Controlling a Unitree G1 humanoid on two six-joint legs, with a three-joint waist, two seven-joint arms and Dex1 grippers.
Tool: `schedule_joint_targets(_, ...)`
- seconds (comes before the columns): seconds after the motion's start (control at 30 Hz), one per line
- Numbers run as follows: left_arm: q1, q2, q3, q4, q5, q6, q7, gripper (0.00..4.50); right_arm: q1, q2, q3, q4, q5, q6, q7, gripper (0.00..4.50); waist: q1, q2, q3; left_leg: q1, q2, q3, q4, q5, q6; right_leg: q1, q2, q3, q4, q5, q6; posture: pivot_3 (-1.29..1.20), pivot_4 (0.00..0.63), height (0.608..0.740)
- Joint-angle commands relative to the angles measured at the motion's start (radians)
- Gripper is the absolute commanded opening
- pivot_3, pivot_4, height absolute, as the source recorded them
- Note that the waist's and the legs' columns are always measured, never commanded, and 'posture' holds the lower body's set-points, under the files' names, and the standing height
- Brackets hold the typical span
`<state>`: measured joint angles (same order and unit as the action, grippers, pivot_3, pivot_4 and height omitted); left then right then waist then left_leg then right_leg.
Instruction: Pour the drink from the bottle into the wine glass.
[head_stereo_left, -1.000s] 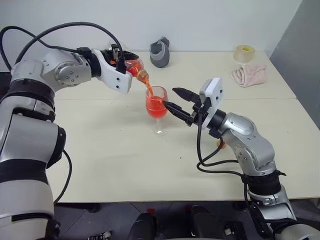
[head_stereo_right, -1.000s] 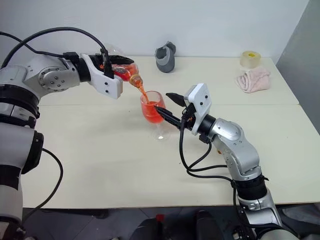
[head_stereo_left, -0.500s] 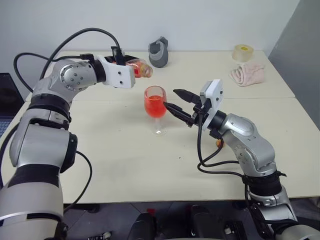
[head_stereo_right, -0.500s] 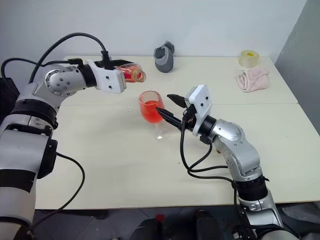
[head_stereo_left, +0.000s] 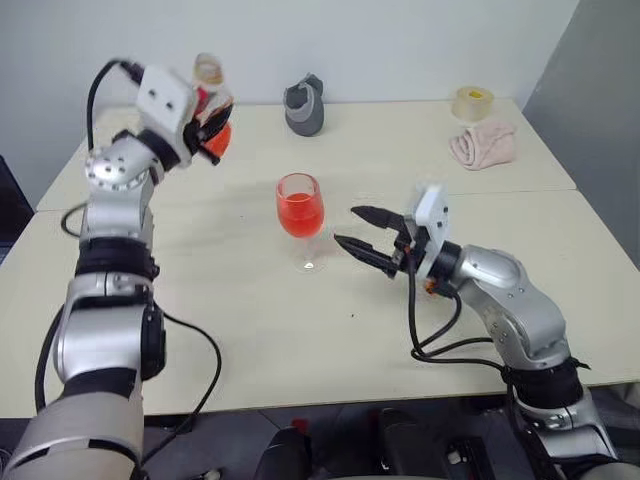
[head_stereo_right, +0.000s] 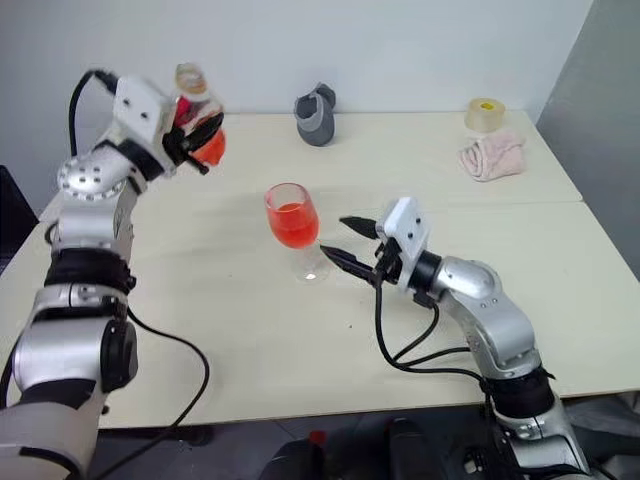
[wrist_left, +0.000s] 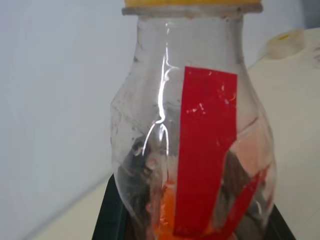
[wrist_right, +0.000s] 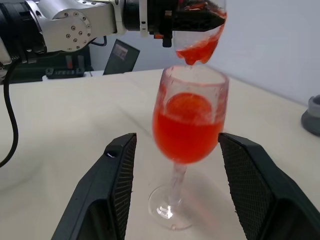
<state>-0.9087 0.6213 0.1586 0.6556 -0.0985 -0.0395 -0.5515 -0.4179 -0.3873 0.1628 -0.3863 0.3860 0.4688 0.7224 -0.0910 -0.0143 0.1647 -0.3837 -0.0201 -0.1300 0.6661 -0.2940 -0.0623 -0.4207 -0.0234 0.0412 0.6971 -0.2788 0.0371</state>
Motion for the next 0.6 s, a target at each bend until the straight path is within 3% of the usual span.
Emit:
schedule_joint_targets(0.03, 0.123, -0.034, 0.112, -0.254, -0.056, 0.147, 0.17, 1.02, 0.035, -0.023, 0.011, -0.071, 0.027, -0.051, 0.065, 2.8, 0.003, -0.001, -0.001, 0.0, 0.0, 0.0, 0.0, 0.0, 0.0, 0.0, 0.0, 0.0, 0.0, 0.0, 0.0, 0.0, 0.15, 0.74)
schedule_joint_targets(0.23, 0.325, -0.143, 0.167, -0.447, -0.116, 0.253, 0.263, 1.02, 0.081, -0.048, 0.039, -0.049, -0.007, -0.139, 0.135, 2.8, 0.02, -0.003, -0.002, 0.0, -0.001, 0.0, 0.003, 0.0, 0.0, 0.001, -0.003, 0.0, 0.0, 0.0, 0.0, 0.0, 0.15, 0.74)
schedule_joint_targets(0.37, 0.381, -0.232, 0.201, -0.417, -0.177, 0.235, 0.287, 1.02, 0.088, -0.056, 0.062, -0.017, -0.029, -0.183, 0.165, 2.8, 0.039, -0.004, -0.003, 0.001, -0.002, 0.001, 0.005, 0.0, 0.0, 0.004, -0.003, 0.0, -0.001, 0.0, 0.0, 0.0, 0.15, 0.74)
schedule_joint_targets(0.6, 0.375, -0.248, 0.201, -0.269, -0.168, 0.114, 0.282, 1.02, 0.101, -0.062, 0.067, -0.002, -0.034, -0.178, 0.172, 2.8, 0.051, -0.005, -0.003, 0.001, -0.002, 0.001, 0.005, 0.0, 0.0, 0.004, -0.003, 0.0, -0.001, 0.0, 0.0, 0.0, 0.15, 0.74)
